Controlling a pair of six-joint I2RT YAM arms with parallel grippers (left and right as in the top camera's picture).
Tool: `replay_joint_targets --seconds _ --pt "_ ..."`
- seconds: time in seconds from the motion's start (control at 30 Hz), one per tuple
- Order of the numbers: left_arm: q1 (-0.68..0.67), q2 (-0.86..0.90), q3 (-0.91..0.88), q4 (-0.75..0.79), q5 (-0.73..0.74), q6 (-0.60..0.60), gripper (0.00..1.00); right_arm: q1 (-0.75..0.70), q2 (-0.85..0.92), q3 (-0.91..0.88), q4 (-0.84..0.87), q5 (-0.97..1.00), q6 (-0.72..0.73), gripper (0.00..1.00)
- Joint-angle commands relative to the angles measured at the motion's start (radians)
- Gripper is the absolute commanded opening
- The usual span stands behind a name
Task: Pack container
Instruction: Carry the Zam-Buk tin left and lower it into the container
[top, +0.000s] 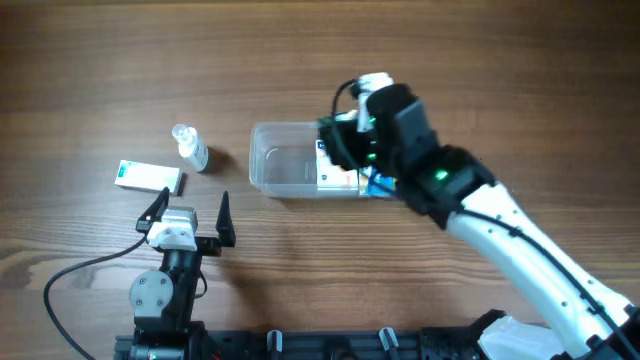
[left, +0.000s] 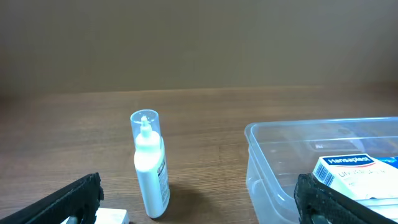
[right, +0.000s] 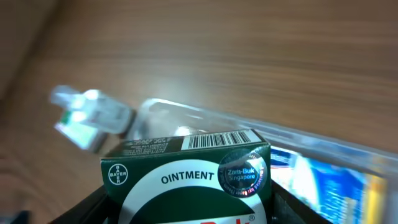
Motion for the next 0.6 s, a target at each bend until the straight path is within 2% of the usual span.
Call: replay_joint_targets --seconds 0.0,0.27,0.57 --pt "-0.005 -0.007 -0.008 0.003 0.011 0.015 1.0 0.083 0.059 0.024 0.074 0.032 0.063 0.4" --pt "-0.005 -0.007 -0.008 0.003 0.011 0.015 1.0 0.142 0.194 0.024 0.175 0.034 0.069 0.36" --pt "-0.005 -0.007 -0.008 0.003 0.011 0.015 1.0 0.148 0.283 0.024 0.181 0.049 0.085 0.34"
